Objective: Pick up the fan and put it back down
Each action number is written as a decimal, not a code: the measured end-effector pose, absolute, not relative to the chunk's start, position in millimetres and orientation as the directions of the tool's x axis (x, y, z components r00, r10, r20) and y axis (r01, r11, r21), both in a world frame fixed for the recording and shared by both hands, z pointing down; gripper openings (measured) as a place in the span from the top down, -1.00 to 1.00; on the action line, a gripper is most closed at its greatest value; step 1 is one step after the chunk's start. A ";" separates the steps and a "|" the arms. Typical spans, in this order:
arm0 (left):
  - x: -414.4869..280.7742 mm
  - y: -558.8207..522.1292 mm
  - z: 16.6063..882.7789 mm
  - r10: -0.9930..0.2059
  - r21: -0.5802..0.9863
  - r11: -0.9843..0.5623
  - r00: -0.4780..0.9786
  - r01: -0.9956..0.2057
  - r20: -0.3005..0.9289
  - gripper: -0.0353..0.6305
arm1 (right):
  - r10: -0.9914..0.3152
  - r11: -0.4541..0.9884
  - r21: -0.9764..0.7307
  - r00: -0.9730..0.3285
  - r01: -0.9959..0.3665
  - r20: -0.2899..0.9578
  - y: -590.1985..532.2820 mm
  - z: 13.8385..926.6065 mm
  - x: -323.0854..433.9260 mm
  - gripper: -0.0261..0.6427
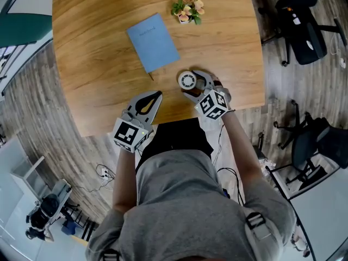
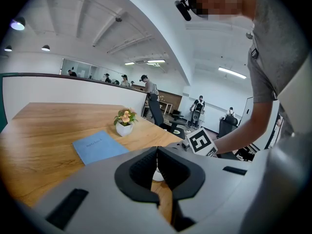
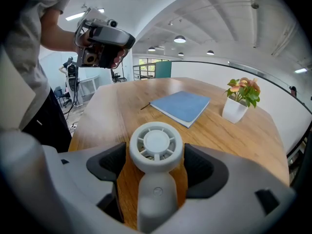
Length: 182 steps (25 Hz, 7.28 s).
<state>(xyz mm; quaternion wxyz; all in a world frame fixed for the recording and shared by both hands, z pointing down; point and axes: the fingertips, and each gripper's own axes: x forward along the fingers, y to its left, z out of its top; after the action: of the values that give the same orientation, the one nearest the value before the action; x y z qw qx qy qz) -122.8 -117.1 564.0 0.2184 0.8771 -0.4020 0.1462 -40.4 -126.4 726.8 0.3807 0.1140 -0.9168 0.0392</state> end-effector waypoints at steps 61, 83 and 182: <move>-93.7 -101.4 499.0 -0.642 0.181 -0.657 0.669 -0.732 0.375 0.83 | -0.341 0.889 -0.048 -0.729 -0.455 0.593 -131.1 650.3 -3.2 -0.17; -76.6 -89.6 452.0 -0.655 0.144 -0.666 0.667 -0.732 0.355 0.84 | -0.406 0.873 -0.010 -0.737 -0.488 0.541 -126.1 567.7 21.2 -0.17; -89.2 -112.0 507.2 -0.566 0.191 -0.702 0.700 -0.686 0.436 0.84 | -0.420 0.819 -0.098 -0.706 -0.566 0.570 -141.2 610.6 9.3 -0.17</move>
<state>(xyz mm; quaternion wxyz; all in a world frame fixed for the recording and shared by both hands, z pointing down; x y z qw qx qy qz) -89.2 -112.0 507.2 0.1724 0.9056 -0.3457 0.1752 9.3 -141.2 610.6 0.2723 0.2697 -0.9139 0.1341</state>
